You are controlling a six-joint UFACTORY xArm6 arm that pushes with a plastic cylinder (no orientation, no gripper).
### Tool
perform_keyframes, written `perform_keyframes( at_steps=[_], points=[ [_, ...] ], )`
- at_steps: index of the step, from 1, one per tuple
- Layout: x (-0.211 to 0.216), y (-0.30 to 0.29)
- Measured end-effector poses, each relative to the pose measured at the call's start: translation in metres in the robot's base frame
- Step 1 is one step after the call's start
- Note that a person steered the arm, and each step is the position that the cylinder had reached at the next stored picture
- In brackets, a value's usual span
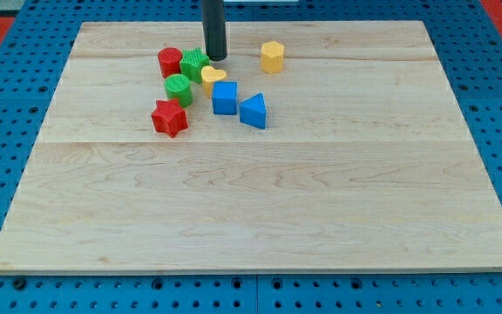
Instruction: Move the yellow hexagon to the top right
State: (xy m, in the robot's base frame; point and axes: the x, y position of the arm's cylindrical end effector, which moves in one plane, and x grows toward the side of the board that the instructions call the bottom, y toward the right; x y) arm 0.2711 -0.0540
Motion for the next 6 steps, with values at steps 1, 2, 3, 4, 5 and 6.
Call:
perform_keyframes(
  at_steps=[1, 2, 3, 4, 5, 6],
  points=[
    [0.000, 0.019],
    [0.008, 0.019],
    [0.011, 0.047],
    [0.014, 0.073],
    [0.003, 0.134],
    [-0.014, 0.163]
  ],
)
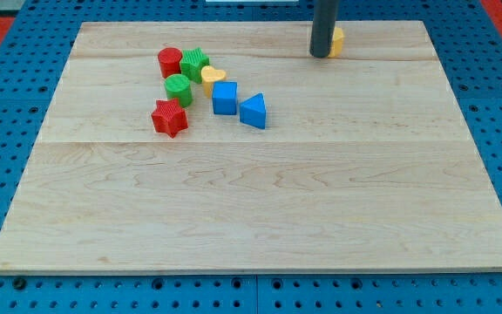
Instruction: Move the yellow hexagon to the top right
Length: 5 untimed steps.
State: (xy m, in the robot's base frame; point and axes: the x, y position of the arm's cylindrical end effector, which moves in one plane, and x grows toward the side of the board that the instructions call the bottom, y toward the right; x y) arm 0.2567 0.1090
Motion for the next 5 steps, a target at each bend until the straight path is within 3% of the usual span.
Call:
perform_keyframes(
  at_steps=[2, 3, 5],
  points=[
    [-0.014, -0.029],
    [-0.033, 0.009],
    [-0.018, -0.004]
  ],
)
